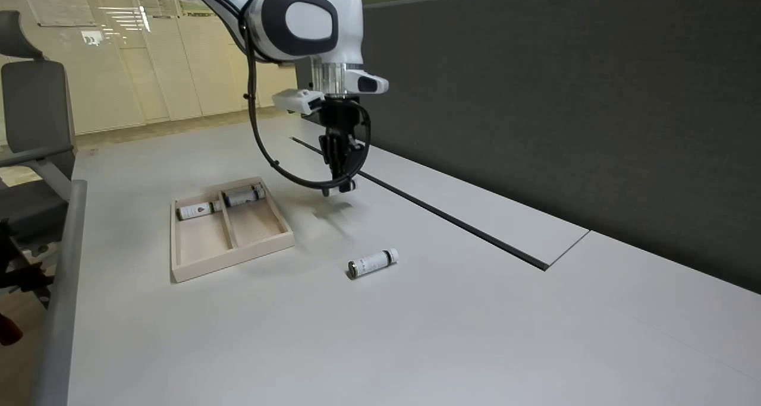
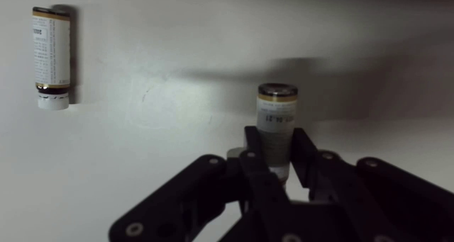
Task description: Get the table on the right of the table and put it in the upper half of the box
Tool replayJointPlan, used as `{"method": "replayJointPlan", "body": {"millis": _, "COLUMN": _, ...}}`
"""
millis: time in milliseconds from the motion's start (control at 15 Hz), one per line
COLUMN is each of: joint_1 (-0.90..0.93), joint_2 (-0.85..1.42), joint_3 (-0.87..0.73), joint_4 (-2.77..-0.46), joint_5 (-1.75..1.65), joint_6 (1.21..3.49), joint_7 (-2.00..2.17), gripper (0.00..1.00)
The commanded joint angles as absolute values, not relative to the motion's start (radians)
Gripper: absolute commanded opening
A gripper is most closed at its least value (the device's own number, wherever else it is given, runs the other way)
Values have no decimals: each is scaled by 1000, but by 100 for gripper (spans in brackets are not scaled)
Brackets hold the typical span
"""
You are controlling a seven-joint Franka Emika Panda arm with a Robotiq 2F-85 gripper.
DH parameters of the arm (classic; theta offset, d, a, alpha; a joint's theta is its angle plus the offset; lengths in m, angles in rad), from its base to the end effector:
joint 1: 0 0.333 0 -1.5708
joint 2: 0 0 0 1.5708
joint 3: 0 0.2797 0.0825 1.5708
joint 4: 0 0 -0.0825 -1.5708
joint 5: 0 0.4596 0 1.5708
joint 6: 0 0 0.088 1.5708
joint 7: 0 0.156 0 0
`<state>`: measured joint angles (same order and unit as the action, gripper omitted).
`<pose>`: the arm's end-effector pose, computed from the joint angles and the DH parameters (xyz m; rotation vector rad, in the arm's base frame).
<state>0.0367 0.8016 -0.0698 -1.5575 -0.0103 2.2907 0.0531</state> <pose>0.7181 -0.0238 0.0401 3.0796 -0.0918 -0.1020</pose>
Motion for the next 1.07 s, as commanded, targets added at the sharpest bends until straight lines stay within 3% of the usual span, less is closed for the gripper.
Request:
{"method": "replayJointPlan", "body": {"millis": 0, "joint_1": 102, "joint_2": 665, "joint_3": -83, "joint_4": -1740, "joint_5": -68, "joint_6": 2336, "joint_7": 137, "gripper": 7}}
{"method": "replayJointPlan", "body": {"millis": 533, "joint_1": 202, "joint_2": 500, "joint_3": -70, "joint_4": -1987, "joint_5": -130, "joint_6": 2403, "joint_7": 274, "gripper": 7}}
{"method": "replayJointPlan", "body": {"millis": 1000, "joint_1": 208, "joint_2": 514, "joint_3": -37, "joint_4": -2054, "joint_5": -101, "joint_6": 2436, "joint_7": 291, "gripper": 7}}
